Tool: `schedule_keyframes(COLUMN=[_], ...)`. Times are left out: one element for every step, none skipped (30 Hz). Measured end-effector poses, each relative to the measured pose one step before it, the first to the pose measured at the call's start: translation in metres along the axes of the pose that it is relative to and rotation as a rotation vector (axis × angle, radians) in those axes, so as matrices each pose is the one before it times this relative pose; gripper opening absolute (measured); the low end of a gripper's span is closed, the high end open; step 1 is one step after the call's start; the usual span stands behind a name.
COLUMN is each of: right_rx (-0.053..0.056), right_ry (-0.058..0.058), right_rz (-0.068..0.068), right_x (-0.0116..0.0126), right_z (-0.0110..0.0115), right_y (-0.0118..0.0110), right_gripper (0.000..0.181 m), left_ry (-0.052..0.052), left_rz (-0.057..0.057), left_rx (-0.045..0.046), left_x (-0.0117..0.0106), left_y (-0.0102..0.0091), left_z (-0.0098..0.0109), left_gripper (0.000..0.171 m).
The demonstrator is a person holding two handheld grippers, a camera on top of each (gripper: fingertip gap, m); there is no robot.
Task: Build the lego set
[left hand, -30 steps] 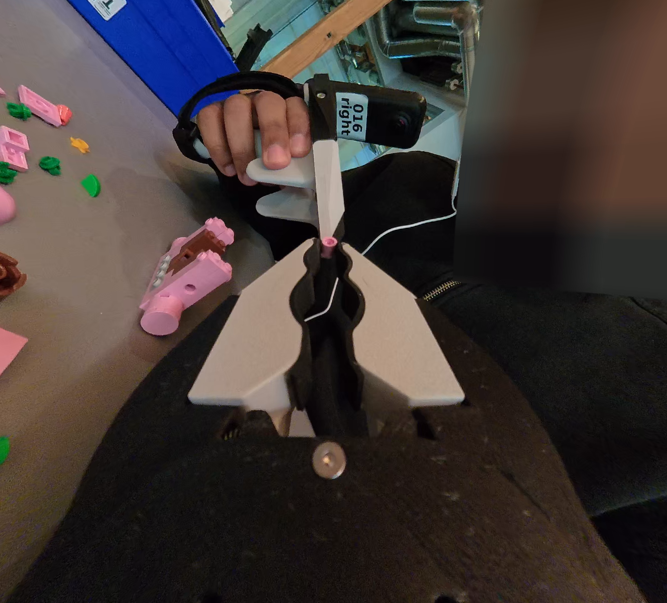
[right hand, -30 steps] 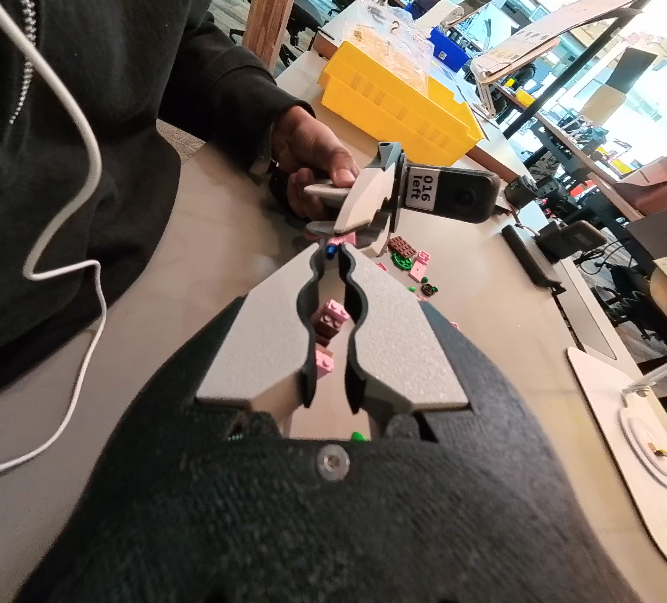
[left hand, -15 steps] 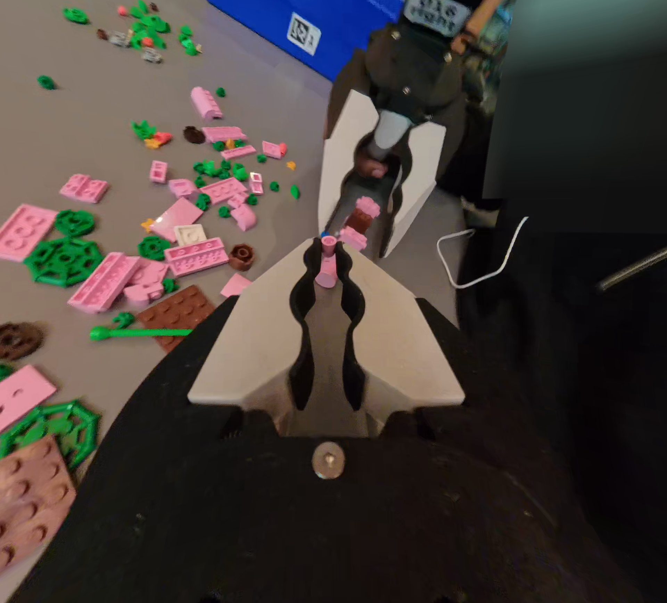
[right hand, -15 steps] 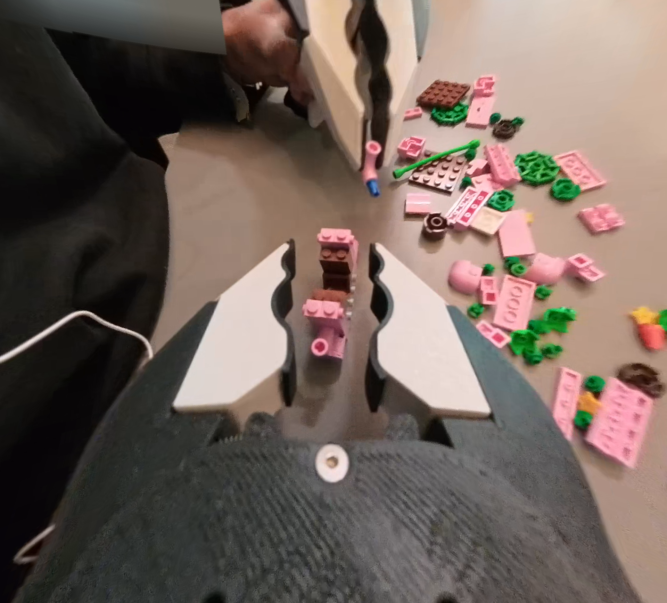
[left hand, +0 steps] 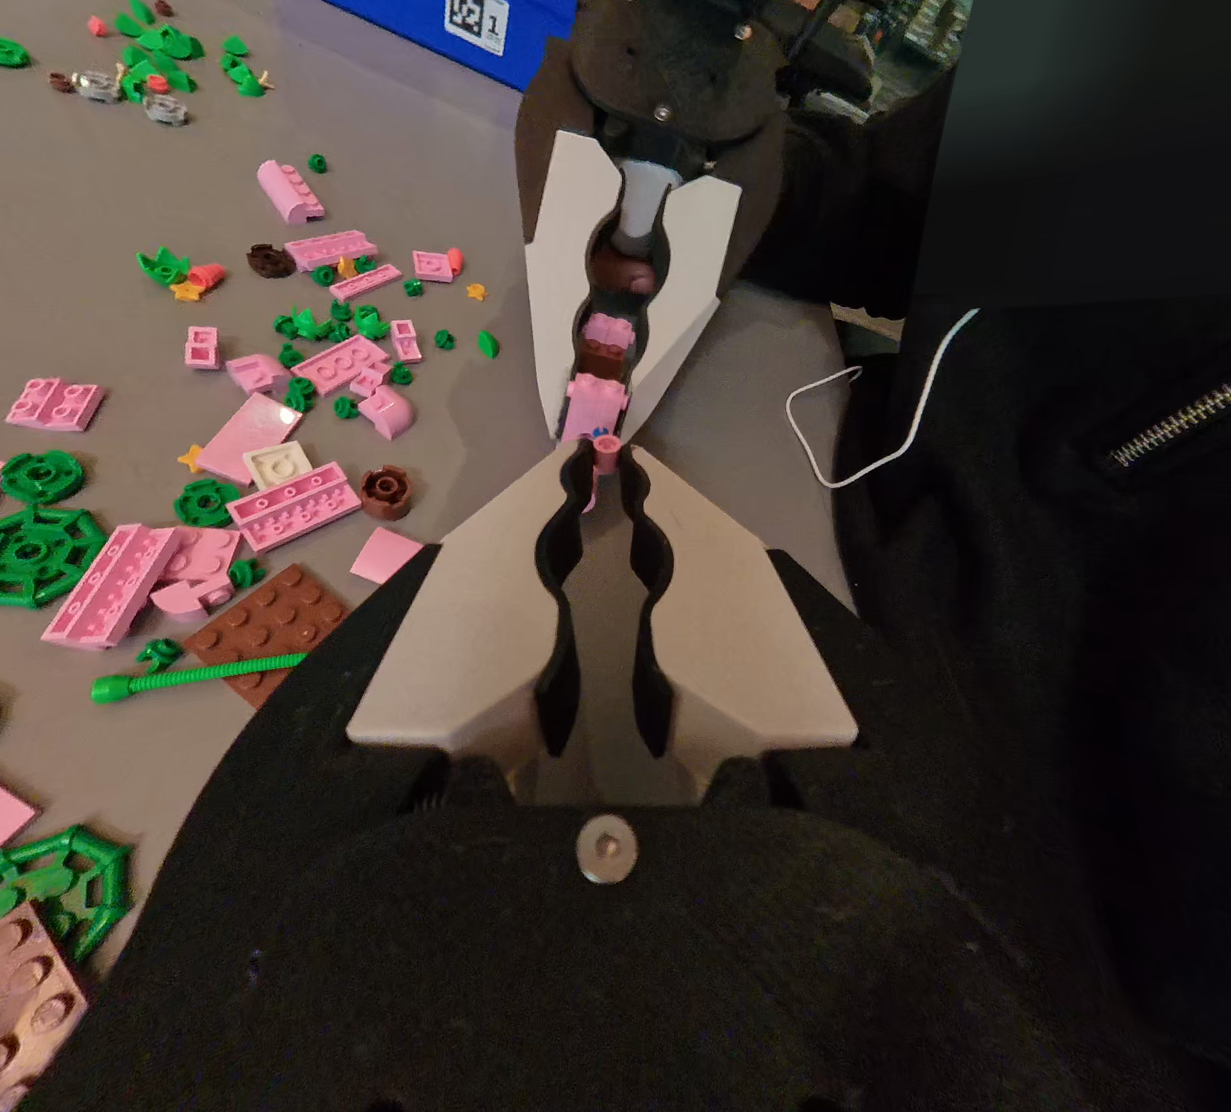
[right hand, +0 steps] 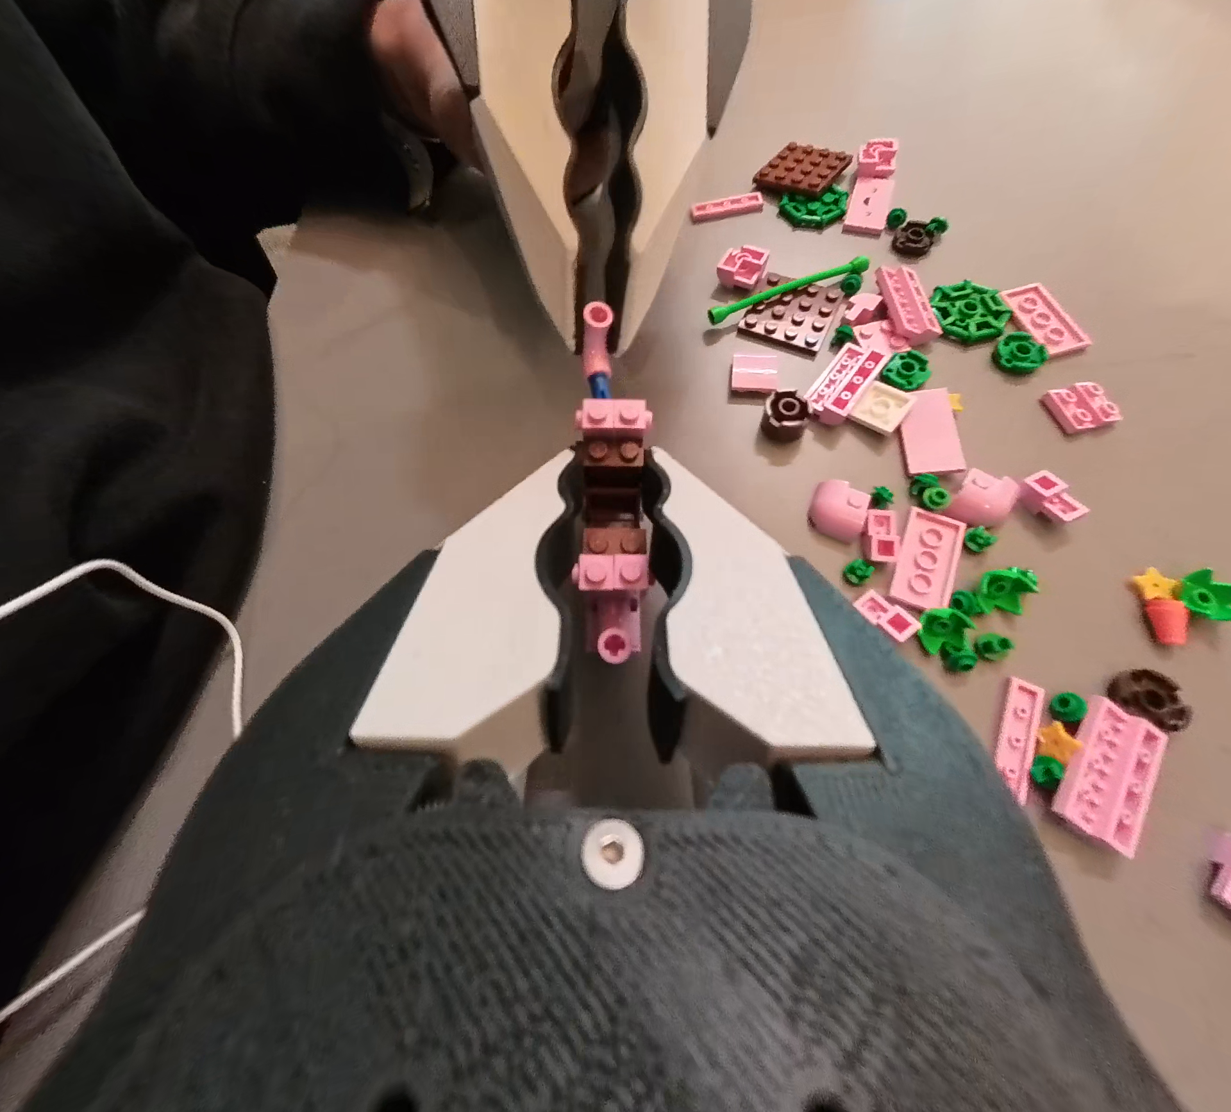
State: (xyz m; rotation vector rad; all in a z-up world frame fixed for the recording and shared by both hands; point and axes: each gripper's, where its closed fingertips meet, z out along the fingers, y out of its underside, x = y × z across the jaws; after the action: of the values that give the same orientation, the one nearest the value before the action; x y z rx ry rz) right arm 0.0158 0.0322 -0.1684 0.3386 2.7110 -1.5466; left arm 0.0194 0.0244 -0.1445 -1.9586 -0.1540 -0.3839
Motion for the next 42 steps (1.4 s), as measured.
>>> schedule_keyframes(right_rx=[0.0153,0.0113,0.01,0.008,0.0077,0.0062,0.0044,0.0025,-0.0003,-0.0014,-0.0011,-0.002,-0.0004,0.002,0.0011,0.0001,-0.002,-0.0019,-0.0003,0.0016,0.0048,0.0087,0.0143,0.0168,0.0172,0.0181,0.0167,0.016,0.0166,0.0162,0.0152,0.0127,0.008,0.0016,-0.001,0.0021,0.0004,-0.0024,-0.0061,-0.0096,-0.0131,-0.0177], right_ry=[-0.0091,-0.0105,-0.0145,-0.0144,-0.0109,-0.0097,-0.0062,-0.0033,-0.0031,-0.0021,-0.0026,-0.0029,-0.002,-0.0016,-0.0027,-0.0056,-0.0059,-0.0014,-0.0008,-0.0013,-0.0037,-0.0058,-0.0039,-0.0044,-0.0038,0.0001,0.0005,-0.0003,0.0023,0.0003,0.0009,0.0053,0.008,0.0075,0.0114,0.0136,0.0094,0.0082,0.0075,0.0064,0.0093,0.0103], right_rz=[0.0094,0.0102,0.0077,0.0062,0.0052,0.0025,0.0009,-0.0008,-0.0018,-0.0017,-0.0011,-0.001,-0.0009,-0.0004,0.0005,0.0007,-0.0016,-0.0035,-0.0042,-0.0031,-0.0013,0.0002,-0.0003,-0.0005,0.0002,-0.002,-0.0022,-0.0022,-0.0026,-0.0017,-0.0024,-0.0033,-0.0053,-0.0064,-0.0078,-0.0106,-0.0143,-0.0164,-0.0163,-0.0153,-0.0167,-0.0181], right_x=[-0.00018,-0.00018,-0.00104,-0.00151,-0.00122,-0.00145,-0.00105,-0.00077,-0.00076,-0.00042,-0.00051,-0.00045,-0.00033,-0.0002,-0.00031,-0.00052,-0.00092,-0.00048,-0.00045,-0.00038,-0.00064,-0.00086,-0.00067,-0.00063,-0.00049,0.0,0.00004,-0.00019,0.00008,-0.00025,-0.00023,0.00037,0.00081,0.00085,0.00142,0.00122,0.00024,0.00017,0.00004,-0.00021,0.00017,0.00004], right_z=[-0.00153,-0.00134,-0.00115,-0.00073,-0.00042,-0.00011,0.00012,0.00025,0.00041,0.00025,0.00032,0.00017,0.00015,-0.00008,-0.00014,-0.00008,0.00016,0.00022,0.0002,-0.00007,-0.00016,-0.00038,-0.0008,-0.00093,-0.00099,-0.00115,-0.00105,-0.00095,-0.00093,-0.00095,-0.00094,-0.00095,-0.00071,-0.00035,-0.0002,-0.00017,-0.00001,0.00001,0.00017,0.00034,0.00064,0.00107], right_y=[-0.00199,-0.00135,-0.00131,-0.00104,-0.00115,-0.00107,-0.00073,-0.00055,-0.00008,0.00007,0.00011,0.00026,-0.00001,-0.00028,-0.00018,-0.00004,0.00029,0.0002,-0.00005,-0.00028,-0.00072,-0.0014,-0.00224,-0.00261,-0.00268,-0.00281,-0.00274,-0.00281,-0.003,-0.00298,-0.00298,-0.00248,-0.00168,-0.00051,-0.00003,-0.00042,-0.00041,-0.00032,0.00024,0.00077,0.00145,0.00231], right_gripper=[0.015,0.014,0.015,0.015,0.015,0.015,0.015,0.015,0.015,0.015,0.015,0.015,0.015,0.015,0.015,0.015,0.015,0.015,0.015,0.015,0.015,0.015,0.015,0.015,0.015,0.015,0.015,0.015,0.015,0.015,0.015,0.015,0.015,0.014,0.015,0.014,0.014,0.015,0.015,0.015,0.014,0.014], left_ry=[0.0022,-0.0047,-0.0059,-0.0012,0.0003,0.001,0.0005,-0.0022,-0.0011,0.0,-0.0022,0.0006,-0.0002,0.0029,0.0104,0.0071,0.0056,0.0031,0.0025,0.0022,0.0049,0.0062,0.0065,0.0075,0.004,-0.0009,0.0007,0.0011,-0.0001,0.0036,0.002,-0.0027,-0.0044,-0.0072,-0.016,-0.0149,-0.0101,-0.0085,-0.0045,-0.0016,-0.0012,-0.0013], left_rz=[0.0112,0.0079,0.0068,0.0034,-0.0002,0.0001,0.0026,0.0054,0.0082,0.0074,0.0059,0.0044,0.0039,0.0031,-0.0005,-0.0037,-0.0017,-0.0015,-0.0006,-0.0005,-0.0003,-0.004,-0.0065,-0.0079,-0.0079,-0.0052,-0.0027,-0.0038,-0.0041,-0.0045,-0.006,-0.0056,-0.0057,-0.0039,0.0067,0.0137,0.0126,0.0105,0.0081,0.0048,0.0009,0.0011], left_rx=[0.00647,0.00572,0.00309,0.00158,-0.00016,-0.00327,-0.00577,-0.00749,-0.00531,-0.00556,-0.00437,-0.00202,-0.00012,0.00064,-0.0006,-0.00142,-0.00312,0.00081,0.00136,0.00334,0.00923,0.01236,0.01573,0.01619,0.01649,0.01634,0.01473,0.01554,0.0176,0.0164,0.01708,0.01506,0.00985,0.00298,-0.00103,-0.00082,0.00105,0.00209,-0.00154,-0.00466,-0.00581,-0.00903], left_x=[0.00142,0.00008,-0.00025,0.00021,0.00011,0.00031,0.00029,0.00026,0.00056,0.0008,0.00037,0.00057,0.00029,0.00074,0.00157,0.00108,0.00068,0.00037,0.00044,0.00049,0.00096,0.00089,0.00076,0.00084,0.00055,0.00001,0.00047,0.0005,0.00045,0.00097,0.00058,-0.00014,-0.00046,-0.00065,-0.00126,-0.00056,0.00019,0.00014,0.0002,0.00022,-0.00029,-0.00032], left_y=[-0.00133,-0.00133,-0.00069,-0.00037,0.00006,0.00048,0.00083,0.00101,0.00063,0.00056,0.00059,0.00012,-0.00018,-0.00012,0.00002,0.00005,0.00055,-0.00024,-0.00024,-0.00069,-0.0016,-0.00202,-0.00249,-0.0026,-0.00264,-0.00266,-0.00245,-0.00266,-0.00277,-0.0027,-0.00273,-0.00225,-0.00139,-0.00057,-0.00013,-0.00058,-0.00085,-0.00074,-0.00002,0.00054,0.00087,0.00157], left_z=[-0.00037,-0.0005,-0.00047,-0.00012,0.00023,0.00045,0.00073,0.00062,0.00067,0.00061,0.00055,0.00029,-0.00016,-0.00003,0.00015,0.00037,0.00014,-0.00002,-0.00003,-0.00019,-0.00058,-0.00086,-0.00099,-0.0011,-0.00103,-0.00099,-0.00104,-0.0009,-0.00099,-0.00088,-0.00072,-0.00048,-0.00018,0.00007,0.00021,-0.00011,-0.0001,-0.00002,0.00014,0.00032,0.00063,0.00068], left_gripper=[0.006,0.006,0.006,0.005,0.005,0.006,0.006,0.006,0.006,0.006,0.006,0.006,0.006,0.006,0.006,0.006,0.006,0.006,0.006,0.006,0.006,0.006,0.006,0.006,0.006,0.006,0.006,0.006,0.006,0.006,0.006,0.006,0.006,0.006,0.006,0.006,0.006,0.006,0.006,0.006,0.006,0.006])
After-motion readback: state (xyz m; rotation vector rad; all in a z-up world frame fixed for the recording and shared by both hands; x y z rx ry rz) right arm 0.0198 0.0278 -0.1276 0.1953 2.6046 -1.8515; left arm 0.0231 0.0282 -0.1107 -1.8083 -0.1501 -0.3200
